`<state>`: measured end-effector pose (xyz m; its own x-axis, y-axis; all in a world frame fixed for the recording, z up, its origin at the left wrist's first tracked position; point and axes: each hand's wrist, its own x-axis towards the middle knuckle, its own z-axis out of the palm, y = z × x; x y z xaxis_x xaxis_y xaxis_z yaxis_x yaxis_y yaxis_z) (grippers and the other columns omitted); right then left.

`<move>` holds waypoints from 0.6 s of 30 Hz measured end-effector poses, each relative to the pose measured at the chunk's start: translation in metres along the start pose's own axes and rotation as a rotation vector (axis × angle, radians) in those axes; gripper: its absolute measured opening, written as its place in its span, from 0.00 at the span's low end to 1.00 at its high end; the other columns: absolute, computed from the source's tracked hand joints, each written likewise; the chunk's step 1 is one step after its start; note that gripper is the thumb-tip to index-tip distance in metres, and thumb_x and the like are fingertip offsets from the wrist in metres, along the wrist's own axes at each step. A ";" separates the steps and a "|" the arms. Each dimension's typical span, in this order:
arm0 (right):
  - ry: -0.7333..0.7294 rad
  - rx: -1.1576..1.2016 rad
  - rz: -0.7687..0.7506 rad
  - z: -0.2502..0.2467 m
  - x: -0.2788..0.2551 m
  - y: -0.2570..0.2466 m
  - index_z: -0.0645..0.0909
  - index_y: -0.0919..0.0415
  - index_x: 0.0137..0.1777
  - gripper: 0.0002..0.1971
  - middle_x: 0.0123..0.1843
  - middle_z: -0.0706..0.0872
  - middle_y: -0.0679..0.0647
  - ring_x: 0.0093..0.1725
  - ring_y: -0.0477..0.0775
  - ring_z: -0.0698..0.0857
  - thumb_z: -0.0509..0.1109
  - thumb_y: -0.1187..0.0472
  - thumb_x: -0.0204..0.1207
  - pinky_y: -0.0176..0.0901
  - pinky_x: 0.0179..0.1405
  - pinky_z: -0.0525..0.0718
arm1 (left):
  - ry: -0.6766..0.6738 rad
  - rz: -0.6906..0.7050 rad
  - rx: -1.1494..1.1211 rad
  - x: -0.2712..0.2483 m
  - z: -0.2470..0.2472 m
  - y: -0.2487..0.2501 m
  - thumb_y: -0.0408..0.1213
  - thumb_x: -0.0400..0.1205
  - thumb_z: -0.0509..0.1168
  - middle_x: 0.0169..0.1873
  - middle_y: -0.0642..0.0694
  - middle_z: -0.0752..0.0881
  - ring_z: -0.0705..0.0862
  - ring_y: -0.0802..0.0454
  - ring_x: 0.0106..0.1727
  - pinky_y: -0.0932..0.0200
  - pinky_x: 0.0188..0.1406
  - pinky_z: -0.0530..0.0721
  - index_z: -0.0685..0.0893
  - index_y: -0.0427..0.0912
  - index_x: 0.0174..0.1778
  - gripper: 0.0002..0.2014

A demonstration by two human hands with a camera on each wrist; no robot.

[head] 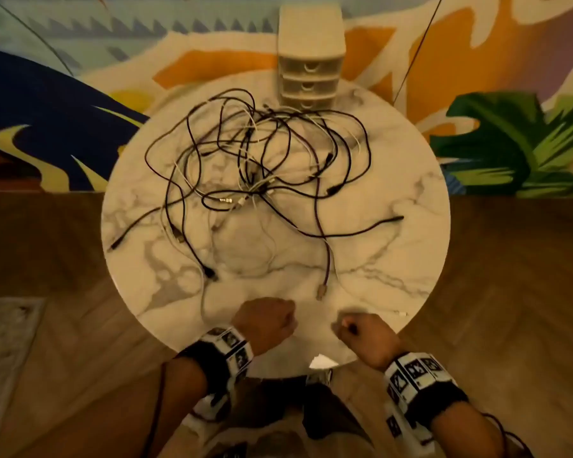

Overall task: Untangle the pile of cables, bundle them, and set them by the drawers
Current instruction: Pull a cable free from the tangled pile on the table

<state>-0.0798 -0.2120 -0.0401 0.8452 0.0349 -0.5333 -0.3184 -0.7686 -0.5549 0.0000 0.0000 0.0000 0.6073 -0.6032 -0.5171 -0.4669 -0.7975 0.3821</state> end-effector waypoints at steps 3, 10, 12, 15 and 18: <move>-0.032 0.007 0.009 0.001 0.004 0.005 0.67 0.48 0.25 0.21 0.28 0.74 0.47 0.34 0.49 0.78 0.64 0.48 0.80 0.48 0.40 0.76 | 0.054 -0.059 0.062 0.043 -0.003 0.017 0.56 0.83 0.54 0.51 0.44 0.84 0.83 0.44 0.52 0.55 0.42 0.75 0.75 0.45 0.53 0.17; -0.023 0.048 0.038 -0.003 0.005 0.003 0.72 0.52 0.29 0.17 0.35 0.83 0.54 0.38 0.54 0.82 0.65 0.49 0.79 0.50 0.42 0.80 | 0.133 -0.050 0.234 0.077 -0.007 0.051 0.44 0.80 0.58 0.53 0.40 0.85 0.83 0.40 0.53 0.54 0.44 0.76 0.77 0.41 0.56 0.14; 0.123 0.027 0.006 -0.009 0.004 0.001 0.74 0.48 0.35 0.10 0.40 0.80 0.47 0.41 0.49 0.78 0.67 0.51 0.77 0.46 0.41 0.77 | 0.073 0.024 0.350 0.068 -0.015 0.058 0.41 0.79 0.59 0.52 0.41 0.86 0.84 0.41 0.52 0.54 0.42 0.75 0.80 0.41 0.54 0.12; 0.341 -0.095 -0.187 -0.020 0.009 -0.010 0.78 0.53 0.61 0.20 0.56 0.78 0.50 0.55 0.51 0.75 0.71 0.54 0.68 0.44 0.51 0.77 | -0.028 0.161 0.510 0.048 -0.035 0.064 0.40 0.81 0.58 0.51 0.42 0.86 0.84 0.41 0.52 0.53 0.45 0.73 0.82 0.41 0.54 0.12; 0.325 -0.084 -0.384 -0.037 0.021 -0.034 0.83 0.57 0.51 0.15 0.50 0.81 0.53 0.49 0.56 0.78 0.72 0.56 0.63 0.46 0.48 0.76 | -0.009 0.285 0.551 0.031 -0.064 0.080 0.41 0.83 0.55 0.47 0.44 0.86 0.82 0.45 0.47 0.51 0.49 0.73 0.84 0.41 0.51 0.13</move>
<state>-0.0355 -0.2083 -0.0089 0.9886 0.1347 -0.0676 0.0656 -0.7883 -0.6118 0.0225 -0.0833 0.0632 0.4055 -0.7899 -0.4600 -0.8748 -0.4813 0.0555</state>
